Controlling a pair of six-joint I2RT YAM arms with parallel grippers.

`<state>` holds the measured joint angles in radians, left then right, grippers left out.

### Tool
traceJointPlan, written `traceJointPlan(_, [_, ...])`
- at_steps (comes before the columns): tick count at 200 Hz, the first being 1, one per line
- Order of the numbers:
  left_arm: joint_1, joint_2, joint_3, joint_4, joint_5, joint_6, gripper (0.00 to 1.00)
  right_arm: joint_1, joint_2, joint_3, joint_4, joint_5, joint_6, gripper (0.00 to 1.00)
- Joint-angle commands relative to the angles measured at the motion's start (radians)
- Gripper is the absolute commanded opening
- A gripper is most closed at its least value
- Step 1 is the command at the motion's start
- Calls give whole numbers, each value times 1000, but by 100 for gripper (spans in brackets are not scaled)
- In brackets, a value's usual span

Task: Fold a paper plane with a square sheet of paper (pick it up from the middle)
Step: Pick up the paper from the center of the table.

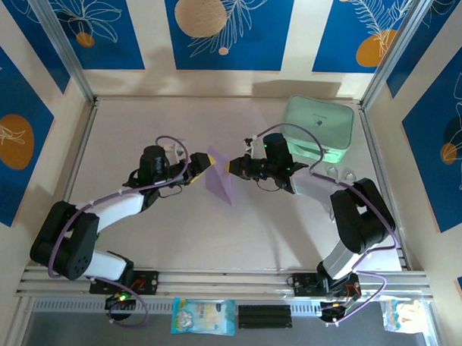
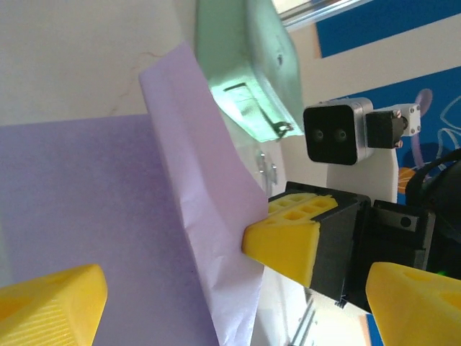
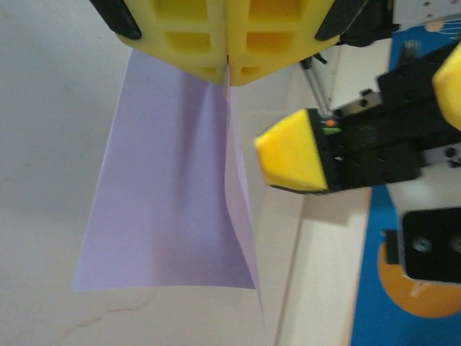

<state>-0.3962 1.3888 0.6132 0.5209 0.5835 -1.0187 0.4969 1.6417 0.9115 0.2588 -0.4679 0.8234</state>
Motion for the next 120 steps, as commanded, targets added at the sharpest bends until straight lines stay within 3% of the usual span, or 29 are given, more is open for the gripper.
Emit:
traceJointPlan(1, [-25,16,-12,172,58,-70,93,-16,-47,-35,107,-69,115,1])
traceJointPlan(38, [-59,86,0,331,87,-142,89,-32,-59,-41,190,-106,229,2])
traceJointPlan(120, [-82,171,23,445,122,-182,53,-47,-25,-39,241,-151,310,2])
